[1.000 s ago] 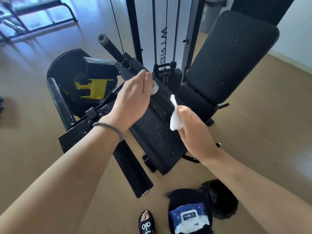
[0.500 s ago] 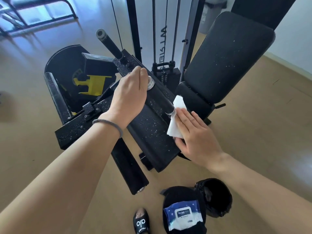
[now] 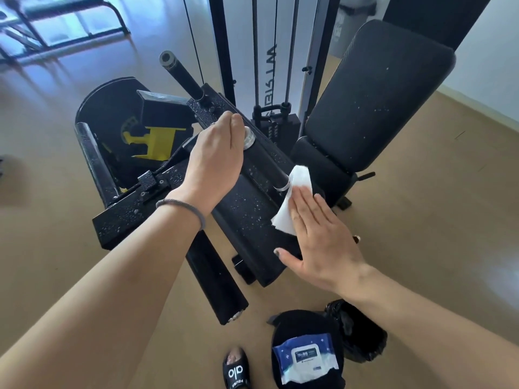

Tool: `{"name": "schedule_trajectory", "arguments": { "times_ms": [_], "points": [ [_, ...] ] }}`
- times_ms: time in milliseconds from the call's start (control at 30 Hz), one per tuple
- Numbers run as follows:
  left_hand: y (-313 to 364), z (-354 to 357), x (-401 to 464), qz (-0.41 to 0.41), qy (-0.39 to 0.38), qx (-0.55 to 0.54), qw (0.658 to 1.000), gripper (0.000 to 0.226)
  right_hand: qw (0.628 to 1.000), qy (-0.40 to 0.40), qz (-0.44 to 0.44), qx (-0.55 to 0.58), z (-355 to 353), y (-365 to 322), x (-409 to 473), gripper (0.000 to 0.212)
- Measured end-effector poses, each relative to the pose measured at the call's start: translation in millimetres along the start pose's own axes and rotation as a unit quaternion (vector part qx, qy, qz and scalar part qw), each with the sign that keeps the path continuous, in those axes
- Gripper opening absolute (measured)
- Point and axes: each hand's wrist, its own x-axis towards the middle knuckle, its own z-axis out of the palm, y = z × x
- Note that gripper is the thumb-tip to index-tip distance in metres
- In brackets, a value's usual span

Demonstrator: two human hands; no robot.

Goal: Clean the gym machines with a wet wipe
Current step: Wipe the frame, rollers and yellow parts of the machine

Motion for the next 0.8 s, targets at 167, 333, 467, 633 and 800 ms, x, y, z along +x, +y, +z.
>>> {"name": "schedule_trajectory", "arguments": {
  "times_ms": [167,333,467,633,800],
  "points": [
    [6.2,0.7,-13.9,-0.042,0.022,-0.02,0.999,0.034,0.997,0.001,0.077,0.015,-12.8,4.1,27.0,0.102],
    [-11.8,18.3,-70.7,-0.008,0.079,-0.002,0.997,0.023,0.998,0.001,0.046,0.033,-10.1,-11.0,11.9,0.103],
    [-19.8,48.1,-113.3,0.146,-0.118,0.095,0.978,0.027,0.995,0.016,0.045,0.084,-12.3,-5.3,13.5,0.089],
    [-17.5,71.1,-116.9,0.127,-0.168,0.123,0.97,0.051,0.972,0.098,0.027,0.211,-9.7,21.5,7.0,0.078],
    [-13.9,82.7,-116.0,0.134,-0.161,0.243,0.947,0.054,0.945,0.142,0.036,0.292,-17.2,32.0,12.0,0.085]
  ]
}}
